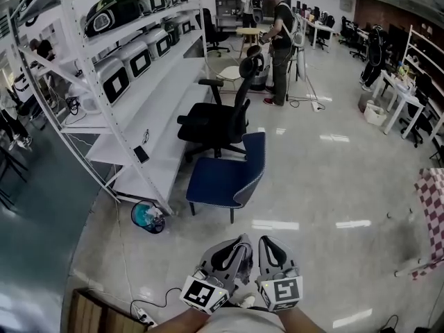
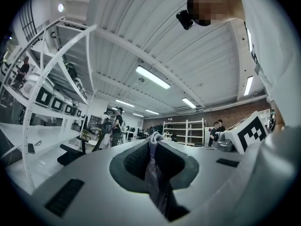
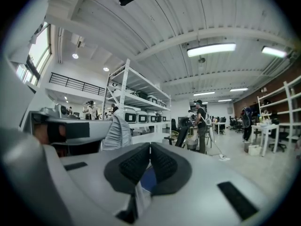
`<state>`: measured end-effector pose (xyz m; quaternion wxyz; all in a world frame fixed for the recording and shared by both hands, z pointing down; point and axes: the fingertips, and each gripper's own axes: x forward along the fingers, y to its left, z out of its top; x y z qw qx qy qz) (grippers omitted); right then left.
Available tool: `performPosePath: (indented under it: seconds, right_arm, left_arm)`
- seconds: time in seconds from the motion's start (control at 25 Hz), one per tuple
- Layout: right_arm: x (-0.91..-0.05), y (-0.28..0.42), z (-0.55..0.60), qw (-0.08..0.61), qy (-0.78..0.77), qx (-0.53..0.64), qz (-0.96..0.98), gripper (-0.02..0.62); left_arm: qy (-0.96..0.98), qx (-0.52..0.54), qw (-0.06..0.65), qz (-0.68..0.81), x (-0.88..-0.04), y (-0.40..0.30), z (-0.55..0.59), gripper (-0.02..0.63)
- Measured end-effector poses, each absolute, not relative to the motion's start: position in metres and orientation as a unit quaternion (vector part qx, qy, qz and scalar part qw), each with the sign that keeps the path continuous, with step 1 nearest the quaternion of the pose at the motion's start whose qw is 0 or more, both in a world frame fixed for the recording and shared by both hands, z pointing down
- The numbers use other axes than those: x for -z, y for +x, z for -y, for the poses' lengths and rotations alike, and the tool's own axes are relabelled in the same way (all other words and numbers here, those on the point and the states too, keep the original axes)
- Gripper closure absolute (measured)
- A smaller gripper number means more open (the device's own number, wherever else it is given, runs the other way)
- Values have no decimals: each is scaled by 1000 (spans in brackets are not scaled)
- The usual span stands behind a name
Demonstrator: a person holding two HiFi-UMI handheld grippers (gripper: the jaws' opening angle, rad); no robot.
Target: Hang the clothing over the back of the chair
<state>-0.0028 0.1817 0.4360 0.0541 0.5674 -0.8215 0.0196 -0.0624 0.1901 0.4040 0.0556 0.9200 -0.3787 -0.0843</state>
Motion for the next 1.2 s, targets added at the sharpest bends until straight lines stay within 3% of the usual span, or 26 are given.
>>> performPosePath:
  seconds: [1.2]
  right_arm:
    - [-459,19,-135,53,560,-42,826,578]
  left_arm:
    - [913,76,64,396,-423,-48,-131,577]
